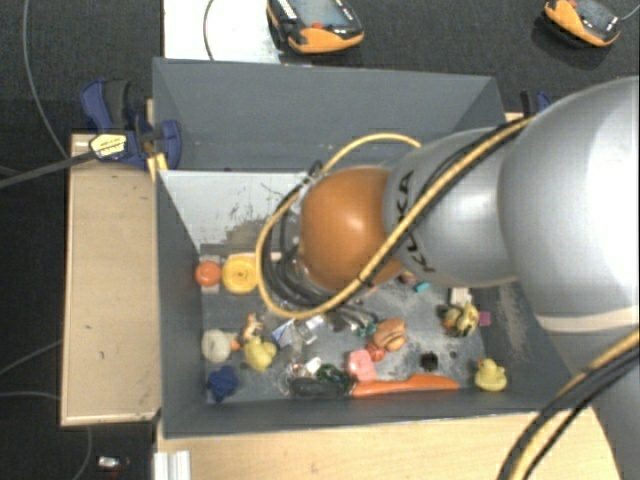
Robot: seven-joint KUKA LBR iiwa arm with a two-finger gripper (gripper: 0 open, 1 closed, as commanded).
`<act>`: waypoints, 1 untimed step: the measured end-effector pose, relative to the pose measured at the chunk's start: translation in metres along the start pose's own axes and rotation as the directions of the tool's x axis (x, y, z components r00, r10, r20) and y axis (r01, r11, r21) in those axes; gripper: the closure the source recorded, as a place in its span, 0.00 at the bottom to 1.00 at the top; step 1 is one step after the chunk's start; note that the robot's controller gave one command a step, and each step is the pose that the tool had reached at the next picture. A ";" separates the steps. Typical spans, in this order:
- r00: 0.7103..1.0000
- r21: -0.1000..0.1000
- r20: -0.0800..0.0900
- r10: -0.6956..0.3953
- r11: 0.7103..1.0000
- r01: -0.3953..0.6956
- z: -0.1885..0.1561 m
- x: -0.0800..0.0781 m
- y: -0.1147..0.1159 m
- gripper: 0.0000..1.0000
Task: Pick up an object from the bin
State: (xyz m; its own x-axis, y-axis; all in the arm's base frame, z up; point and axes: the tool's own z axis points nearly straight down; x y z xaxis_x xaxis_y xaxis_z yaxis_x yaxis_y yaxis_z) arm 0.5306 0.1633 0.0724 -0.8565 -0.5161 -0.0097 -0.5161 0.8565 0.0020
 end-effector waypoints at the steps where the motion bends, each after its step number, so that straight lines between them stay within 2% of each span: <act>1: 1.000 0.000 0.000 0.000 1.000 0.000 0.000 0.000 0.000 1.00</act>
Offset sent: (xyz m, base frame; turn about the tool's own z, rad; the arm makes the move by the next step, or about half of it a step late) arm -0.0206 -0.0802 0.0012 -0.0956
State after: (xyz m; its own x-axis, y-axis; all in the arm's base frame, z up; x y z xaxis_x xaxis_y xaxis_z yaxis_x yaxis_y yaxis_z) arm 0.5306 0.1632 0.0725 -0.8565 -0.5161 -0.0095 -0.5161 0.8565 0.0022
